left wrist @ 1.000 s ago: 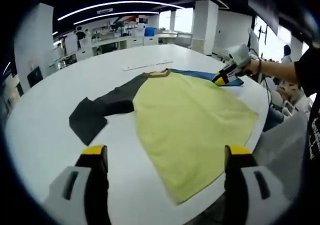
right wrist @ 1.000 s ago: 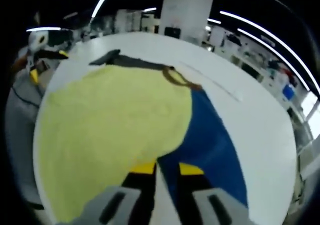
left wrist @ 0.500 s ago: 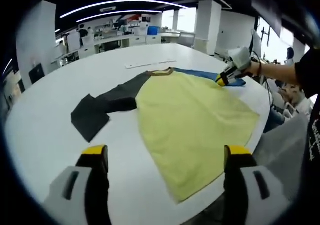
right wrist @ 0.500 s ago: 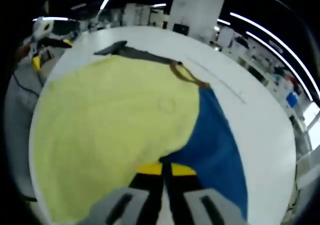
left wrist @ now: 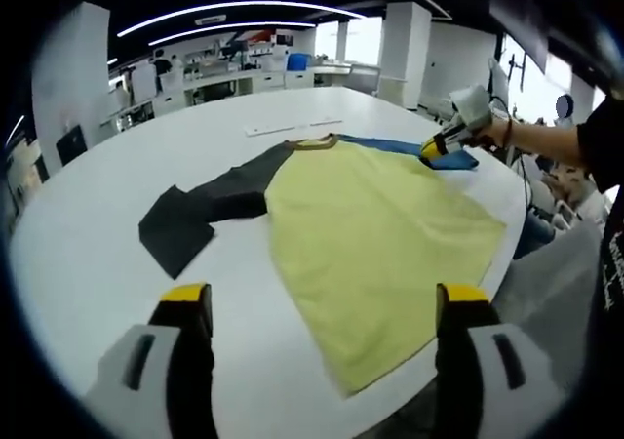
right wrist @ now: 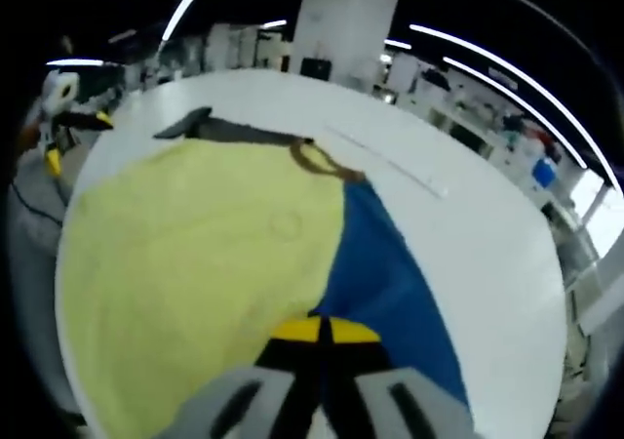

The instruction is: Fold the garment on the visible template until the final outline fits inside the template.

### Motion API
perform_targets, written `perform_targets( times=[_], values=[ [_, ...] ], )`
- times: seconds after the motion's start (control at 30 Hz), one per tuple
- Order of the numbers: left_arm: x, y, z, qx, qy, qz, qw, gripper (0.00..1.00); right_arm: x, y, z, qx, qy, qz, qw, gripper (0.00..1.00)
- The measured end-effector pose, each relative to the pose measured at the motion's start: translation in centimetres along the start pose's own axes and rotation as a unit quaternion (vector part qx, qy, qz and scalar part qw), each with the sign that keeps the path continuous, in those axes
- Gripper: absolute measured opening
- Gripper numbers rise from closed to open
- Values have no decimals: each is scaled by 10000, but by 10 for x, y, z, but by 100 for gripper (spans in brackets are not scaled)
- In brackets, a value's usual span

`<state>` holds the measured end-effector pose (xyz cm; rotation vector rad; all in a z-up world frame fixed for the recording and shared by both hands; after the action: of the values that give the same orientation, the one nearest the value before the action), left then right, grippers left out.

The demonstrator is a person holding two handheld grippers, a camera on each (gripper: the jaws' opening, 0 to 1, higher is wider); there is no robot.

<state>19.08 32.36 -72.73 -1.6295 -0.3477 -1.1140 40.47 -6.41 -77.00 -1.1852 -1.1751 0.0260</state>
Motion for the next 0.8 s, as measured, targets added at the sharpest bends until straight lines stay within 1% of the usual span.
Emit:
perform_targets(
  times=[0.1,0.23,0.37,0.5,0.53,0.57,0.6,0.73,0.77,0.8],
  values=[
    [1,0,-1,-6,-9,-31,10000,92,0,-3,-8,-156,293,-77,9994,0],
    [2,-1,-1,13,-13,-46,10000,92,0,-2,-10,-249,472,-85,9985,0],
    [1,-2,0,25,-18,-57,10000,92,0,2,-9,-261,621,-76,9977,0],
    [1,-3,1,57,-46,-83,9999,93,-1,2,-10,-313,1116,-154,9931,0],
    [1,-4,1,58,-55,-88,9999,93,-2,1,-11,-367,1307,-181,9906,0],
    [1,-4,1,60,-58,-92,9999,93,-1,1,-9,-397,1396,-195,9892,3],
    [1,-4,1,61,-53,-101,9999,94,-2,-1,-9,-431,1512,-222,9873,9],
    [2,-4,1,56,-42,-107,9999,95,-9,-8,-19,-558,1842,-262,9809,27],
    [2,-4,1,57,-38,-113,9999,96,-10,-11,-20,-600,2046,-269,9766,31],
    [2,-4,1,53,-36,-120,9999,96,-11,-13,-21,-618,2158,-277,9741,36]
  ],
)
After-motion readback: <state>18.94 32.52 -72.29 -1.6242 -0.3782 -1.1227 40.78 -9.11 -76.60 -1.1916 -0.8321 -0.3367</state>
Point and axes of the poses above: the point that each gripper's makers call its tool centre point, and the gripper's own axes: y roughly forward along the fingers, z roughly to its left, x roughly out of its top, the point moved 7 cm from there along -y, roughly backward along the fingers, and after that the axes turned 6 degrees about y, right-handed, at the moved point
